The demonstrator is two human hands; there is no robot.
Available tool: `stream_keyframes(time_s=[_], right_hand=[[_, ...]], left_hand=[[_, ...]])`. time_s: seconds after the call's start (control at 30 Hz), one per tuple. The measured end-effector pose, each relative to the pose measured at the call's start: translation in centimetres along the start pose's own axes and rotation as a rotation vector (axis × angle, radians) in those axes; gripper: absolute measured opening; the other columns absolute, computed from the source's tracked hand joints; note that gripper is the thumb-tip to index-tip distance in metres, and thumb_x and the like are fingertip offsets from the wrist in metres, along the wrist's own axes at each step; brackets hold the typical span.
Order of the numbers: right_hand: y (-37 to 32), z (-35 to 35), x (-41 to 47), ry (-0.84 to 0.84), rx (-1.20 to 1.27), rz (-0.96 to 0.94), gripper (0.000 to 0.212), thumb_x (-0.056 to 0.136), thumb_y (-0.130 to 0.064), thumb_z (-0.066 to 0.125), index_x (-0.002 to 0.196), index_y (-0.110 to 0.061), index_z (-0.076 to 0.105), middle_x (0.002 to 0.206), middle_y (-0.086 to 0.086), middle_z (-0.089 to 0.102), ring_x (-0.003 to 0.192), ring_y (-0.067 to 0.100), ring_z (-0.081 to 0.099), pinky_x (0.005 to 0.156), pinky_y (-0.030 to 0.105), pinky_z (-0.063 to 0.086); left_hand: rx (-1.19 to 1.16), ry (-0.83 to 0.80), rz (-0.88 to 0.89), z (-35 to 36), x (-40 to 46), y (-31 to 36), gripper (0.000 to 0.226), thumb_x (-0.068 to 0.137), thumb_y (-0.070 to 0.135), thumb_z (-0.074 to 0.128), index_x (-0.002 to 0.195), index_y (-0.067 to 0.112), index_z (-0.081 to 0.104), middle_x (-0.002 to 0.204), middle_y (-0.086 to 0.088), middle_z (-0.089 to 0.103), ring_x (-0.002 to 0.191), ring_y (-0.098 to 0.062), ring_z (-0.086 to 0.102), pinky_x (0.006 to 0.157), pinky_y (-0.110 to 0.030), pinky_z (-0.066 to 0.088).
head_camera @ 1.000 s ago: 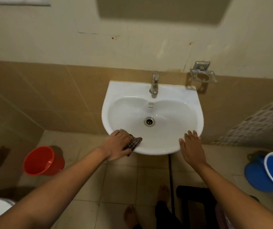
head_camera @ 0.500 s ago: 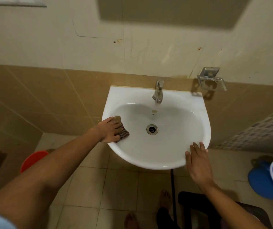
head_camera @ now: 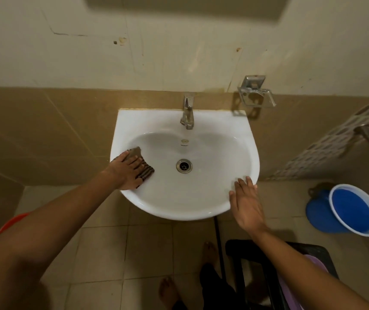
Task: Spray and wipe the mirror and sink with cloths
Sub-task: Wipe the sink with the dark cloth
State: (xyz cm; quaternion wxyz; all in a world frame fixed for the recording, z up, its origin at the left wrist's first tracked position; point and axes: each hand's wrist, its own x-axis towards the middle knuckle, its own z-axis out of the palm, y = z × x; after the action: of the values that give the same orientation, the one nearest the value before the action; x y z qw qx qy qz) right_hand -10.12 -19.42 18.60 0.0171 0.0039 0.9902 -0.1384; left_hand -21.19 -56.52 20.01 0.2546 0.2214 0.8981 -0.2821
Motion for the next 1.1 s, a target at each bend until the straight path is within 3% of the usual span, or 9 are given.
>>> stream_keyframes(time_s=[0.3, 0.4, 0.47, 0.57, 0.7, 0.8, 1.1], right_hand=[[-0.1, -0.9, 0.2, -0.084, -0.029, 0.004, 0.054, 0.103, -0.034, 0.021, 0.136, -0.002, 0.049, 0.148, 0.015, 0.044, 0.147, 0.030, 0.021, 0.121, 0.045, 0.013], [0.2, -1.2, 0.7, -0.120, -0.079, -0.008, 0.072, 0.096, -0.046, 0.009, 0.136, -0.003, 0.049, 0.148, 0.014, 0.044, 0.147, 0.030, 0.022, 0.121, 0.045, 0.012], [0.7, -1.3, 1.2, -0.134, -0.112, -0.044, 0.085, 0.087, -0.052, 0.000, 0.135, -0.002, 0.050, 0.146, 0.014, 0.046, 0.145, 0.030, 0.027, 0.120, 0.046, 0.014], [1.7, -1.9, 2.3, -0.159, -0.098, -0.071, 0.080, 0.089, -0.053, 0.008, 0.134, -0.002, 0.050, 0.146, 0.015, 0.046, 0.143, 0.031, 0.029, 0.119, 0.046, 0.018], [3.6, -3.4, 4.8, -0.155, -0.071, -0.078, 0.061, 0.095, -0.041, 0.030, 0.135, 0.002, 0.048, 0.148, 0.018, 0.043, 0.145, 0.033, 0.026, 0.118, 0.045, 0.023], [5.3, -4.0, 6.6, -0.172, -0.091, -0.113, 0.052, 0.101, -0.035, 0.037, 0.140, 0.000, 0.042, 0.153, 0.017, 0.035, 0.147, 0.031, 0.020, 0.120, 0.043, 0.020], [8.3, -4.3, 10.9, -0.212, -0.073, -0.228, 0.056, 0.104, -0.030, 0.032, 0.153, -0.004, 0.019, 0.163, 0.010, 0.011, 0.151, 0.023, 0.003, 0.123, 0.035, 0.007]], left_hand=[[-0.187, 0.045, 0.028, -1.4, -4.1, 5.0, 0.058, 0.104, 0.042, 0.012, 0.156, 0.016, 0.019, 0.162, -0.011, 0.022, 0.150, -0.030, 0.019, 0.121, -0.053, 0.011], [-0.293, 0.062, 0.040, -2.0, -4.4, 7.5, 0.052, 0.106, 0.037, 0.016, 0.151, 0.015, 0.027, 0.158, -0.014, 0.030, 0.146, -0.035, 0.026, 0.116, -0.056, 0.019], [-0.416, 0.018, -0.006, -1.8, -3.7, 8.8, 0.054, 0.105, 0.040, 0.019, 0.151, 0.013, 0.030, 0.157, -0.014, 0.031, 0.146, -0.034, 0.026, 0.117, -0.056, 0.016], [-0.581, -0.046, -0.037, -1.6, -2.1, 10.4, 0.063, 0.099, 0.048, 0.022, 0.149, 0.010, 0.035, 0.158, -0.013, 0.030, 0.147, -0.033, 0.022, 0.119, -0.056, 0.007], [-0.726, -0.227, -0.003, -3.4, 0.0, 13.2, 0.071, 0.096, 0.049, 0.017, 0.157, 0.014, 0.011, 0.166, -0.012, 0.004, 0.153, -0.028, -0.001, 0.121, -0.052, -0.004], [-0.875, -0.295, -0.012, -5.0, 1.3, 15.4, 0.073, 0.095, 0.049, 0.023, 0.158, 0.019, 0.003, 0.166, -0.008, -0.008, 0.153, -0.024, -0.013, 0.120, -0.049, -0.011], [-1.167, -0.318, -0.130, -11.4, 5.6, 22.2, 0.070, 0.102, 0.049, 0.019, 0.157, 0.014, -0.008, 0.164, -0.010, -0.019, 0.151, -0.025, -0.019, 0.121, -0.047, -0.013]])
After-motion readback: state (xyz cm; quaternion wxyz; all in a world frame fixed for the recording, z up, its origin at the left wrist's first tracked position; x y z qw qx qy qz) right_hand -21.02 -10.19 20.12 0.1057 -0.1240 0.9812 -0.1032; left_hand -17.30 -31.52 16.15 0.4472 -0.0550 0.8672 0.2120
